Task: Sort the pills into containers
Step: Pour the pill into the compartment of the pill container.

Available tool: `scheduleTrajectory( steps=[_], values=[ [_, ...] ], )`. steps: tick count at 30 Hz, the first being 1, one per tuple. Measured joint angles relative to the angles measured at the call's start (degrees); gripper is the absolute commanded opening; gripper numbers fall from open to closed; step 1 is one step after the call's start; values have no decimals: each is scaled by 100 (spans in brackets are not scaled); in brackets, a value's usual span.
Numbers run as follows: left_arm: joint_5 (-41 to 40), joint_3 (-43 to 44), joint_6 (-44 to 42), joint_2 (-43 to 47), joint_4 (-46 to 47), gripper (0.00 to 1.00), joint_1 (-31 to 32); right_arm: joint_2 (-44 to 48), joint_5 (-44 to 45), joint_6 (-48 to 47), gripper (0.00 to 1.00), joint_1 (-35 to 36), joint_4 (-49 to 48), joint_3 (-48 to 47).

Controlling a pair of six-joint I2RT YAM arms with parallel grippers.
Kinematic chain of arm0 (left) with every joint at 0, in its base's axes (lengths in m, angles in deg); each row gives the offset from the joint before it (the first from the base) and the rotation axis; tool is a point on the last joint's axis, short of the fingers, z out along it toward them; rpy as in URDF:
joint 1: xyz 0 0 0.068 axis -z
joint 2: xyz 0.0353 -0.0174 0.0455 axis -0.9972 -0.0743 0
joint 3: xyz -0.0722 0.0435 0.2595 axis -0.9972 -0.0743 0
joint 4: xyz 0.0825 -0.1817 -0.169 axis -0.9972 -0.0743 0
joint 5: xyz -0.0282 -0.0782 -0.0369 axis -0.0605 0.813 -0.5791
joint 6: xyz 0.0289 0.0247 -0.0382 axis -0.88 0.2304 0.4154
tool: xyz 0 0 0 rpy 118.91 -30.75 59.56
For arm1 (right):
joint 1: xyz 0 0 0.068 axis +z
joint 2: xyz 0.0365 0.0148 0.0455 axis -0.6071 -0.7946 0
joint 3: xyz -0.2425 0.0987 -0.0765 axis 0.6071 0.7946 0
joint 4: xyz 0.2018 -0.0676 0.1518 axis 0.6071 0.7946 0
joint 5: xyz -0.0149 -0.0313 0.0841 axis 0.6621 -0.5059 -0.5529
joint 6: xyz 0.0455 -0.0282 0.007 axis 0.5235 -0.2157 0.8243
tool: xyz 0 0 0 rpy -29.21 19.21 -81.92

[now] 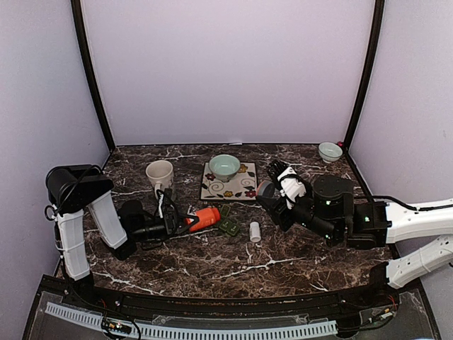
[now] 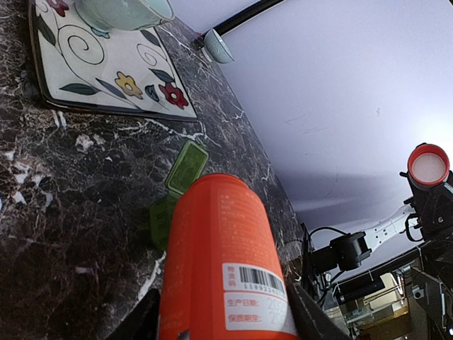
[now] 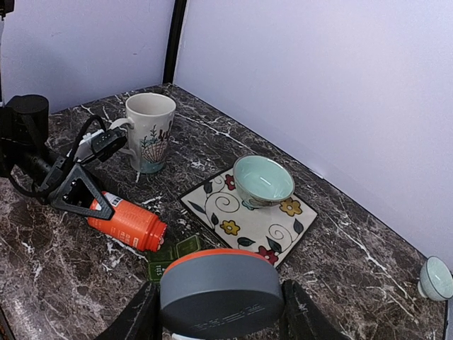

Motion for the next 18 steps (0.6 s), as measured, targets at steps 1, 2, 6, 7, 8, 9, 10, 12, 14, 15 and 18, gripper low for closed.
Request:
scheduleTrajectory(
  steps=[1, 2, 6, 7, 8, 9, 10, 12, 14, 15, 18],
  values=[
    [-2, 0, 7, 0, 0, 0, 0, 0, -4, 0, 18, 0, -9, 0],
    [-2, 0, 13, 0, 0, 0, 0, 0, -7, 0, 18, 0, -15, 0],
    [-2, 0, 48, 0, 0, 0, 0, 2, -11, 2, 18, 0, -17, 0],
    [-2, 0, 50, 0, -2, 0, 0, 0, -13, 2, 18, 0, -20, 0],
    [-4, 0, 50, 0, 0, 0, 0, 2, -24, 2, 18, 0, -17, 0],
    [-7, 0, 46, 0, 0, 0, 0, 2, -26, 2, 18, 0, -17, 0],
    [-9, 0, 46, 0, 0, 0, 0, 2, -28, 2, 18, 0, -17, 0],
    [-13, 2, 31, 13, -17, 0, 0, 2, -31, 2, 18, 0, -17, 0],
    [-28, 2, -9, 57, -68, 0, 0, 0, -33, 2, 18, 0, -17, 0],
    [-37, 2, -42, 90, -107, 0, 0, 0, -35, 2, 18, 0, -17, 0],
    [-55, 11, -107, 219, -243, 0, 0, 2, -46, 2, 19, 0, -20, 0]
  ],
)
